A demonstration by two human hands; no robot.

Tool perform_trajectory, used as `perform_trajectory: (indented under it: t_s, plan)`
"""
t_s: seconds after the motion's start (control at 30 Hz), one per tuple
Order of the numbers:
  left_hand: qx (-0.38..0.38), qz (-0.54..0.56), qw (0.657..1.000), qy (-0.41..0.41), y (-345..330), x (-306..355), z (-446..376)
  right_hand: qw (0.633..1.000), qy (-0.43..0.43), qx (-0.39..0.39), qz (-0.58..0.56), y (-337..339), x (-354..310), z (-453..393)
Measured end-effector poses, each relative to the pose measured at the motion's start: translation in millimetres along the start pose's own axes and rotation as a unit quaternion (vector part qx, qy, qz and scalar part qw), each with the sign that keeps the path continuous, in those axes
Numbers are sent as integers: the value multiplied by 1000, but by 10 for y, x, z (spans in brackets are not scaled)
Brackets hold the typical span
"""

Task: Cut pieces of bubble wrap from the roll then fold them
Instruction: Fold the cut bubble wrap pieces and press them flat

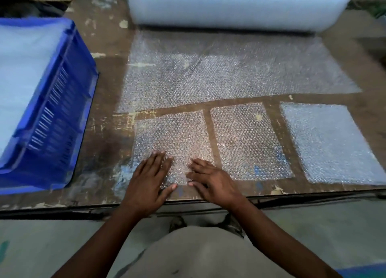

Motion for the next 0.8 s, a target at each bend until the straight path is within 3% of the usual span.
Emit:
perform_trajectory:
  t_s: [0.13,0.27,0.53,0.67,0.8]
  plan:
    - [-1,-6,1000,-22,27,-17,4,997,48,27,55,37,-62,-81]
    - [14,7,999,-45,43,-25,4,996,30,20,77,43,-129,-169]
    - [120,80,982,-123,2,-17,14,998,40,1,48,47,-156,-171]
    - [124,128,977,-119,13,-40,11,996,44,-7,82,-28,-205,-190]
    - [115,104,983,-101,57,-38,31,994,43,36,98,41,-257,-214]
Point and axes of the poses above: each hand's wrist, its own z-axis away from the middle knuckle, its own y-axis out of the back of the hand, x = y × z, the point moved 3 cm from there along -z, towards the middle knuckle, and after that the axes turned 8 degrees about y, right-handed, at the moved point
